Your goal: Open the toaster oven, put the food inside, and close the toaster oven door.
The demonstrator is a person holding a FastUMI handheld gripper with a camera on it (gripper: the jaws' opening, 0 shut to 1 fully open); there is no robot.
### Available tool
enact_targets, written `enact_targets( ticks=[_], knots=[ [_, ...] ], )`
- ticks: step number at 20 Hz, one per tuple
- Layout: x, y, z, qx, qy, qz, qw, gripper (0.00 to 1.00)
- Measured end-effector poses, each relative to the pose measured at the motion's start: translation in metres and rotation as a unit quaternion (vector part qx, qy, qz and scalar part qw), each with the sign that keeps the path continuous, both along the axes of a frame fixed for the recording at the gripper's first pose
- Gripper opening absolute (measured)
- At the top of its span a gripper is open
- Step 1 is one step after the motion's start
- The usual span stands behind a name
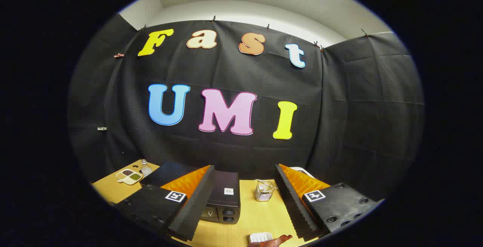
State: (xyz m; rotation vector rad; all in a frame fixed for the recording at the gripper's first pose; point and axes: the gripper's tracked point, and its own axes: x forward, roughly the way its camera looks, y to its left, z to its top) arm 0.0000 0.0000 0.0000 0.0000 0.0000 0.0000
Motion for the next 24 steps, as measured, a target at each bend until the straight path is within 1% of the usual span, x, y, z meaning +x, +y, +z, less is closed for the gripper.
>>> enact_targets(
  ticks=[4, 8, 14, 19, 24],
  knots=[
    [0.001, 0.003, -0.003, 0.01, 0.002, 0.001, 1.0, 0.97],
    [0.002, 0.002, -0.006, 0.002, 0.002, 0.0, 1.0, 0.97],
    [0.003, 0.008, -0.008, 0.01, 0.002, 0.002, 1.0, 0.97],
    [0.005, 0.016, -0.011, 0.006, 0.008, 0.006, 1.0, 0.97],
    [0.011, 0.049, -0.02, 0.03, 0.018, 0.018, 0.999, 0.97]
  ],
)
